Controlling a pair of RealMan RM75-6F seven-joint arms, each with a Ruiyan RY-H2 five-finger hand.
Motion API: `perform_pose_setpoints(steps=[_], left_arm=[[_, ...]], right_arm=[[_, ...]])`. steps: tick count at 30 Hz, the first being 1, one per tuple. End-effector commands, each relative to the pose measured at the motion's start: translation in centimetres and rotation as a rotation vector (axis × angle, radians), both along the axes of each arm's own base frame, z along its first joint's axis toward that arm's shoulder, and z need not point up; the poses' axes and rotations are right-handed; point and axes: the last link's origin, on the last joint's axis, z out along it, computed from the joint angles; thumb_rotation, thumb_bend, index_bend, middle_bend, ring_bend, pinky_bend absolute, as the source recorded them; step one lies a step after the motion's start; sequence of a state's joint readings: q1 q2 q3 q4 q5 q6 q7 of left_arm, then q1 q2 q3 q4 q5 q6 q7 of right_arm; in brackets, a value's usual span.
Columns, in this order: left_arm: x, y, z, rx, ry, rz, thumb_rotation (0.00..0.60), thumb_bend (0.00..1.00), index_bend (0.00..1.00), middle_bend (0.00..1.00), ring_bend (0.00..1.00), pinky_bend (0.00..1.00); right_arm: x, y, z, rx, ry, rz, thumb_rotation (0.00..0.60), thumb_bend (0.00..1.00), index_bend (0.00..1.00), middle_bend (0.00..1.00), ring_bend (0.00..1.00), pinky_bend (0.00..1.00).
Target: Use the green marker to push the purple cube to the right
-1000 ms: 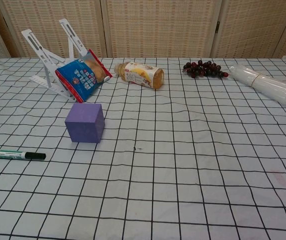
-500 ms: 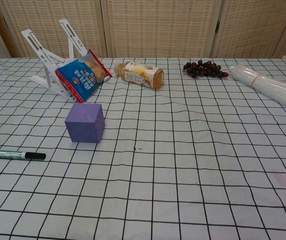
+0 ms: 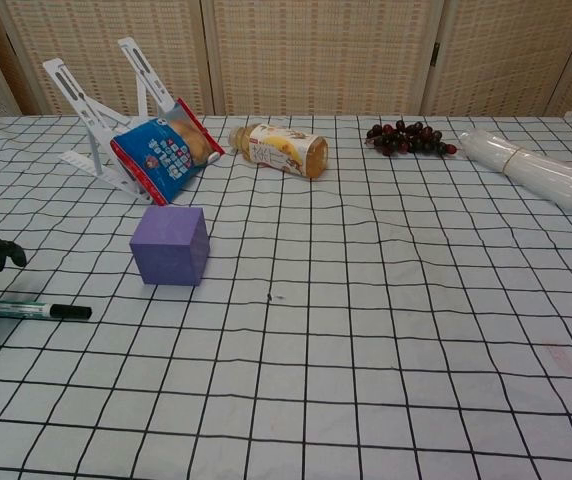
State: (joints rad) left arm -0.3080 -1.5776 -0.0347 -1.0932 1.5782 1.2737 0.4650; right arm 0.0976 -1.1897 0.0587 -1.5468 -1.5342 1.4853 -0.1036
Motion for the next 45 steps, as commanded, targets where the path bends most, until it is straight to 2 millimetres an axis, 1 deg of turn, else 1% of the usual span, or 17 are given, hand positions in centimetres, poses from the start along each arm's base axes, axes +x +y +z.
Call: perform_pose_setpoints(steps=[1,4,11,18,24,32,36,39,43,45], left_arm=[[0.3,0.5,-0.8,0.018,0.018,-0.032,0.600,0.41,0.35,0.38,0.76,0.97],[0.4,0.6,-1.4,0.020,0.047,-0.056,0.600,0.41,0.38,0.39,0.76,0.97],[-0.1,0.4,-2.4,-0.012,0.086,-0.059,0.600,0.41,0.39,0.40,0.76,0.97],[-0.2,0.0,-2.5,-0.020,0.084,-0.056,0.600,0.42,0.39,0.41,0.76,0.97],[-0.6,0.2,-2.5,-0.019,0.097,-0.047,0.600,0.41,0.41,0.44,0.76,0.97],[-0.8,0.5,-2.4,-0.010,0.107,-0.050,0.600,0.42,0.49,0.51,0.76,0.97],[-0.7,0.4,-2.4,-0.008,0.101,-0.060,0.600,0.43,0.51,0.52,0.76,0.97],[-0.5,0.4,-2.3,-0.005,0.091,-0.070,0.600,0.43,0.54,0.55,0.76,0.97],[-0.4,0.5,-2.2,0.004,0.077,-0.083,0.600,0.46,0.61,0.61,0.77,0.97],[-0.3,0.5,-2.1,0.011,0.068,-0.093,0.600,0.51,0.67,0.67,0.79,0.98]], right_arm=[[0.0,-0.1,-0.1,0.004,0.004,-0.005,0.600,0.14,0.00,0.00,0.00,0.00],[-0.1,-0.1,-0.1,0.006,0.005,-0.007,0.600,0.14,0.00,0.00,0.00,0.00],[0.0,-0.1,-0.1,0.005,0.005,-0.007,0.600,0.14,0.00,0.00,0.00,0.00],[0.0,-0.1,-0.4,0.017,0.007,-0.010,0.600,0.14,0.00,0.00,0.00,0.00],[0.0,0.0,-0.5,0.020,0.006,-0.007,0.600,0.14,0.00,0.00,0.00,0.00],[0.1,0.1,-0.5,0.021,0.007,-0.006,0.600,0.14,0.00,0.00,0.00,0.00],[0.1,0.1,-0.6,0.026,0.010,-0.009,0.600,0.14,0.00,0.00,0.00,0.00],[0.1,0.0,-0.6,0.025,0.011,-0.010,0.600,0.14,0.00,0.00,0.00,0.00],[0.1,0.0,-0.6,0.025,0.011,-0.011,0.600,0.14,0.00,0.00,0.00,0.00],[0.0,0.0,-0.6,0.025,0.012,-0.012,0.600,0.14,0.00,0.00,0.00,0.00]])
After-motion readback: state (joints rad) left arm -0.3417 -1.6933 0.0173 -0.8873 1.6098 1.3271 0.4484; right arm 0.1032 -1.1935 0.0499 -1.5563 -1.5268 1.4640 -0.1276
